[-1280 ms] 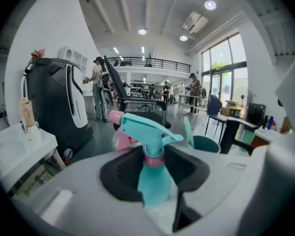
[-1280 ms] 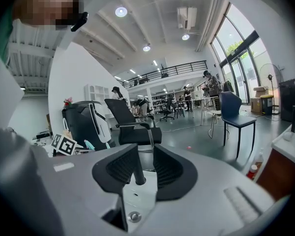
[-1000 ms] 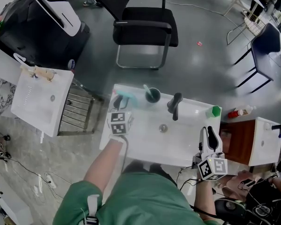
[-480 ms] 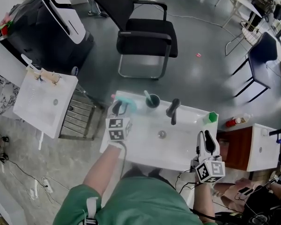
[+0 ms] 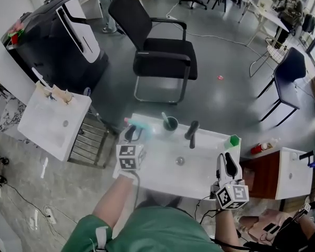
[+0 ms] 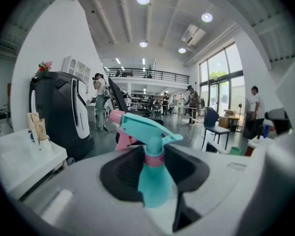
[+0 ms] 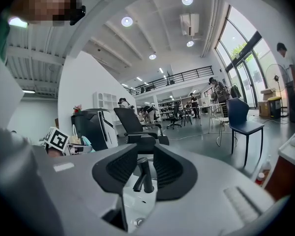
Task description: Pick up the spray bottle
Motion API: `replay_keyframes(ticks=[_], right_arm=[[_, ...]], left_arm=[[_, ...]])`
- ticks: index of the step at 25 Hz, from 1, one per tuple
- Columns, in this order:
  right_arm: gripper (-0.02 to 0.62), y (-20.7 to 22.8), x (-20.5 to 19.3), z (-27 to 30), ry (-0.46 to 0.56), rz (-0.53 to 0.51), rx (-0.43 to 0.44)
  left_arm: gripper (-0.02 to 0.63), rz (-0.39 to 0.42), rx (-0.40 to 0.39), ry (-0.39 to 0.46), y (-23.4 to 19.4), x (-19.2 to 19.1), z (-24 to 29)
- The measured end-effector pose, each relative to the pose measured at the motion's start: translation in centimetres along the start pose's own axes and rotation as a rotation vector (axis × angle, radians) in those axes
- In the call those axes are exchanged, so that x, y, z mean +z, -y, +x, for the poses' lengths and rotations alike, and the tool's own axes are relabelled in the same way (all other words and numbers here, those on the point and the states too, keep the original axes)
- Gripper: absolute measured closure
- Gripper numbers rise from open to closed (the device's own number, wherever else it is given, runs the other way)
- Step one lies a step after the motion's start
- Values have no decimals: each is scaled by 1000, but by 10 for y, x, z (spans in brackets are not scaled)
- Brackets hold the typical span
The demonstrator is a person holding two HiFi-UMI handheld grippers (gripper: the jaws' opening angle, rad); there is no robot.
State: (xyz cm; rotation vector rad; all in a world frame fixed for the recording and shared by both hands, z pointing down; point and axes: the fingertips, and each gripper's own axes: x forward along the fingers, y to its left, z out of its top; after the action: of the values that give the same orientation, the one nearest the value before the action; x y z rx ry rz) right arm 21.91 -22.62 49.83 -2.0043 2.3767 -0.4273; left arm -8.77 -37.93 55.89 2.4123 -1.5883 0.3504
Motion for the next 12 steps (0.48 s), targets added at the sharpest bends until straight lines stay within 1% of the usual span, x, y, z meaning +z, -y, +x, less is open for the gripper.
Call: replay_keyframes(ticks=[6, 12], right_arm=[[497, -5, 7, -4, 14, -12, 12], [515, -7, 11, -9, 21, -18, 18]], left_arm=[[474, 4, -26, 36, 10, 18, -25], [476, 9, -51, 79, 22, 41, -44]])
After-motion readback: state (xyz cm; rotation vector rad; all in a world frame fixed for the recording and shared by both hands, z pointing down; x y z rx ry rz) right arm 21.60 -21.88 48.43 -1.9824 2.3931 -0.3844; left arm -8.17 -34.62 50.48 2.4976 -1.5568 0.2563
